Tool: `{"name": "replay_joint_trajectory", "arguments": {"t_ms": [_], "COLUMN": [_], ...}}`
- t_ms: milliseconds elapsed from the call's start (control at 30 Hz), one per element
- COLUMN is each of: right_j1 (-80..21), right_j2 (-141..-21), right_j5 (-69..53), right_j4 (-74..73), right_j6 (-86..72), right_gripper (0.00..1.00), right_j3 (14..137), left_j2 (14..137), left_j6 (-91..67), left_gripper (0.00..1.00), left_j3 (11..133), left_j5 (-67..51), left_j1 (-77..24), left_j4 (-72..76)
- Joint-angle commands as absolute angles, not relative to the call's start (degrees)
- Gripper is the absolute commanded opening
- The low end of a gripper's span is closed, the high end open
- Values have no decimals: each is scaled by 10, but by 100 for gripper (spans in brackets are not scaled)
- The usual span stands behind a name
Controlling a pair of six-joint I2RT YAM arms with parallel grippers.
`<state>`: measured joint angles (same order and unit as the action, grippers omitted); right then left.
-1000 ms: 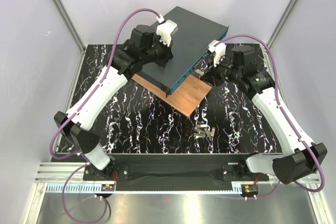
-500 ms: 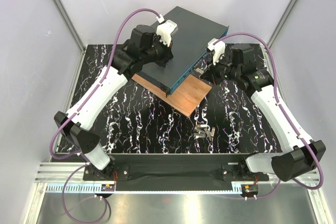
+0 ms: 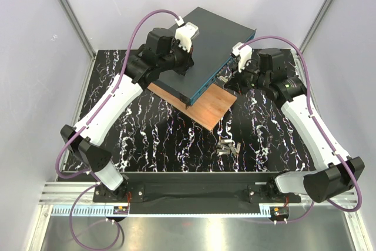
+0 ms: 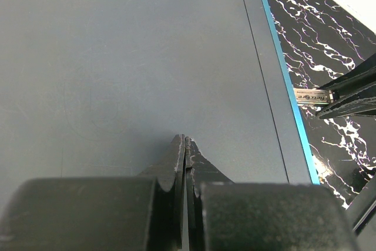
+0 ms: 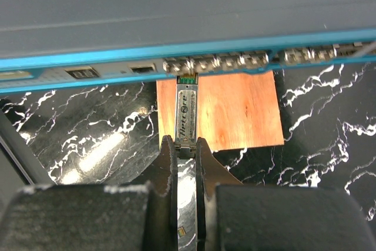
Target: Insert the plug into the switch port
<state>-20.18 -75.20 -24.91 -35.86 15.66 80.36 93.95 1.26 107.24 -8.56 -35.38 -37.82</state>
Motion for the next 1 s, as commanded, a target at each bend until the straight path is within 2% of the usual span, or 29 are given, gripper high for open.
{"name": "replay_joint_trajectory", "arguments": {"t_ms": [0,667,967], "right_j1": [-213,-227,-228], "right_j2": [-756,-754,-755], "right_j5": [-273,-285,-254], "right_j4": [-332,-337,-334], "right_j6": [156,189,228], "right_gripper": [0,0,0], "right_j3": [836,818,806], "left_j2": [942,945,944], "left_j6": [16,13,13], "left_gripper": [0,0,0], "left_j3": [1093,1096,1097], "left_j5": [-95,-95,-96], "left_j1": [-352,-352,-352], "left_j4": [-360,-359,-359]}}
